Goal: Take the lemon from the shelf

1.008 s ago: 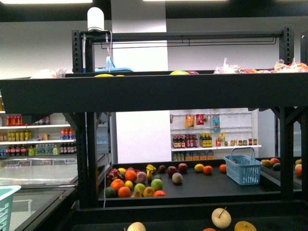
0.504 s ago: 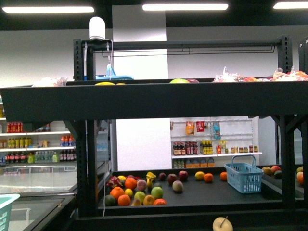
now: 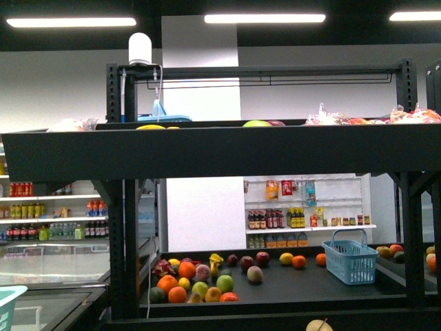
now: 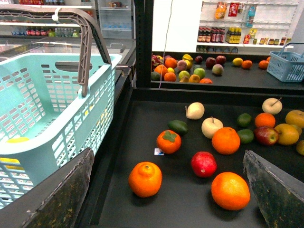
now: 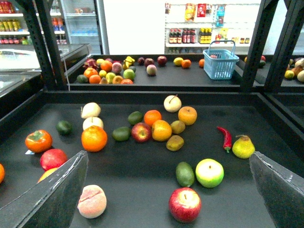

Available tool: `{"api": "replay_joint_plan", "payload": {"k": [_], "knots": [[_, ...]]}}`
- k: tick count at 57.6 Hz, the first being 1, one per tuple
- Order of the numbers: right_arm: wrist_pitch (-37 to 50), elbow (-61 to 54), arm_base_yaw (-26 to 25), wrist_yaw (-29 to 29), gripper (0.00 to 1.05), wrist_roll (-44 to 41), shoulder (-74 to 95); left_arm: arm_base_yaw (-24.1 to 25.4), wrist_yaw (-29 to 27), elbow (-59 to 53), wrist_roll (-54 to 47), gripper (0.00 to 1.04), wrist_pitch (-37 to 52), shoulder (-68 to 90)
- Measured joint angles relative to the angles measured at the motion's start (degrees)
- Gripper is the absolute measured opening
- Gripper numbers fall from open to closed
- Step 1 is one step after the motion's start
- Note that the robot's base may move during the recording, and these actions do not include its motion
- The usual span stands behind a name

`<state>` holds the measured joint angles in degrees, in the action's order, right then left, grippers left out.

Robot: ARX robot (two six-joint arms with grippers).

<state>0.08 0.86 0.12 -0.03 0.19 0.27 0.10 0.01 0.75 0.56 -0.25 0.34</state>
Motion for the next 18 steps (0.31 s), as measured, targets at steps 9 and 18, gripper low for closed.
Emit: {"api": "replay_joint_plan", "payload": {"k": [9,18], "knots": [[0.0,0.0,0.0,0.0,1.02,0.0,0.0,0.0,0.0,0.0,0.0,0.97,0.0,0.0],[0.0,0.0,0.0,0.0,1.02,0.0,0.0,0.0,0.0,0.0,0.0,0.97,0.0,0.0]]}}
